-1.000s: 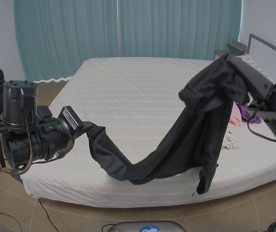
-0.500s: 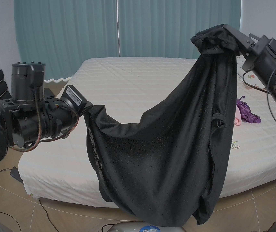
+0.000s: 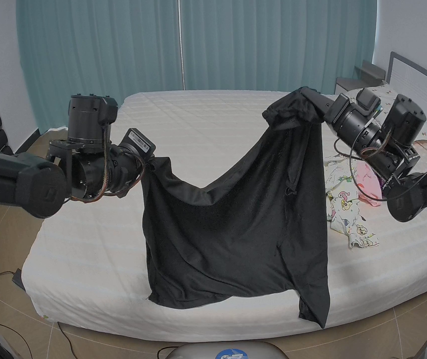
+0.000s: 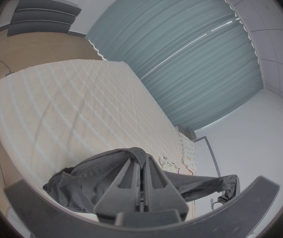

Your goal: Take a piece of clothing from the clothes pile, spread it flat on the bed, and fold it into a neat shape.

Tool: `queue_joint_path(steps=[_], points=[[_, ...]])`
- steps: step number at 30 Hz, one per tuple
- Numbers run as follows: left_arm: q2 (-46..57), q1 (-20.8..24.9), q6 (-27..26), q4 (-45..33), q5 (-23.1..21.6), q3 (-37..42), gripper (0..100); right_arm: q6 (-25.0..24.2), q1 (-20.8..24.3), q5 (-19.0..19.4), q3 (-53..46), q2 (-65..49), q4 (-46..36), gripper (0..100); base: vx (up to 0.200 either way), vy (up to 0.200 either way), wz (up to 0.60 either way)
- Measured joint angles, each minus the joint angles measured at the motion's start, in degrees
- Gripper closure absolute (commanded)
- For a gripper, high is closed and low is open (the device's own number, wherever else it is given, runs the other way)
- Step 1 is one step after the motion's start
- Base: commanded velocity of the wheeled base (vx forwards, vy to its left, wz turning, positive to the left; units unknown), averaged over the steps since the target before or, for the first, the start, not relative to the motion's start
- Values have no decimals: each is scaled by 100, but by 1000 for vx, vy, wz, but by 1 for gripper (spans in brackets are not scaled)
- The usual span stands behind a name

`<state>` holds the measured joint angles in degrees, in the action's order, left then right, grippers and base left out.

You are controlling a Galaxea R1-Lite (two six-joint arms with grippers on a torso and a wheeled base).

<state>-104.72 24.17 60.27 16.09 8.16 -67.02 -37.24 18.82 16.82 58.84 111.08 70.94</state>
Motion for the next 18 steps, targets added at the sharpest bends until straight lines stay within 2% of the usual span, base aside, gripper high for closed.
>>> queue_joint_path(steps=[2, 11, 12, 18], points=[[-212, -15, 0, -6, -1, -158, 100, 40, -6, -38, 2, 151, 26, 100, 200, 0, 0], [-1248, -52, -11, -48, -4, -808, 100, 76, -102, -185, 48, 981, 235, 100, 0, 0, 0], [-1360, -63, -9, -48, 0, -867, 0, 76, -119, -227, 94, 1106, 239, 0, 0, 0, 0], [-1972, -135, -6, -11, 16, -1221, 0, 84, -276, -508, 544, 1801, 190, 0, 0, 0, 0]])
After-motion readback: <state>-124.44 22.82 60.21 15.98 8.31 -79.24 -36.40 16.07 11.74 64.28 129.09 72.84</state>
